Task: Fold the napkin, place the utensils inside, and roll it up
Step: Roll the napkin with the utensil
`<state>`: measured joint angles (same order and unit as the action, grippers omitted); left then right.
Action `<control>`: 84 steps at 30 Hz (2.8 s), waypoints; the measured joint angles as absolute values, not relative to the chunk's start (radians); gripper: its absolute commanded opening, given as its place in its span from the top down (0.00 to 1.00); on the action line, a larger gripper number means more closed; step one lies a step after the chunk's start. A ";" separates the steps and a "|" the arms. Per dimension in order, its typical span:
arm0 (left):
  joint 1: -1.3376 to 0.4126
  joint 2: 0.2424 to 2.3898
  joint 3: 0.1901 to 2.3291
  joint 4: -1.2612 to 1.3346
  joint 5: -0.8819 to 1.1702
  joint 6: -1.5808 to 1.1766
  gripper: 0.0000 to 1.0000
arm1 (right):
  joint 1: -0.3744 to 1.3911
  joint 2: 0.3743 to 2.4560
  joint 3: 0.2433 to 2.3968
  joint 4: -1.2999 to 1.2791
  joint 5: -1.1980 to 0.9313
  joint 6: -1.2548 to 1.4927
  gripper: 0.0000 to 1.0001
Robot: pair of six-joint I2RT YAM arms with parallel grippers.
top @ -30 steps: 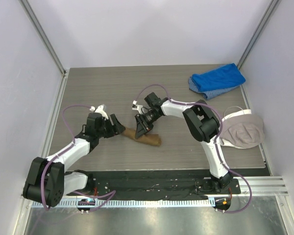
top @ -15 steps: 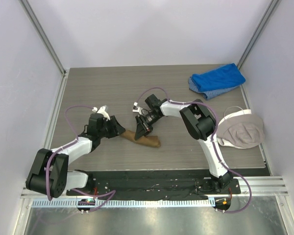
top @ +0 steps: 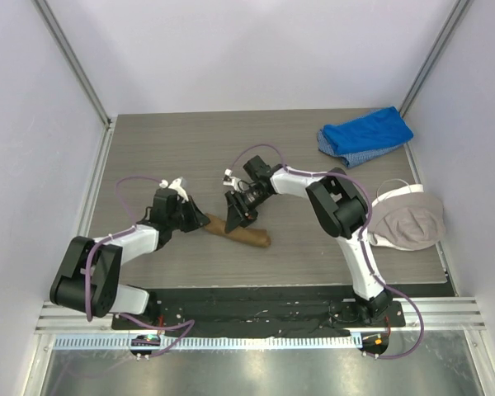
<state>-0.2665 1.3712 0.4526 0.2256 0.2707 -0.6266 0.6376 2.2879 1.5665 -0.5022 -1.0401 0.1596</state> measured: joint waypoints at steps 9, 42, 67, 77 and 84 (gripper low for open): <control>-0.267 1.424 0.559 0.086 0.271 -0.628 1.00 | 0.672 2.042 1.486 -0.486 -0.633 0.052 0.22; -0.266 1.538 0.743 -0.187 0.286 -0.636 1.00 | 0.911 1.789 1.114 -0.040 -0.110 -0.227 0.19; -0.266 1.490 0.749 -0.217 0.223 -0.613 0.35 | 0.844 1.945 1.234 -0.222 -0.327 -0.196 0.72; -0.266 1.204 0.599 -0.192 0.047 -0.620 0.31 | 0.739 2.086 1.376 -0.348 -0.703 -0.115 0.75; -0.266 1.146 0.496 -0.101 0.094 -0.620 0.32 | 0.682 2.206 1.470 -0.410 -0.925 -0.041 0.75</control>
<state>-0.2661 1.1458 0.4965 -0.1005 0.0937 -0.6201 0.6819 2.2063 1.4700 -0.4103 -0.9253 -0.0414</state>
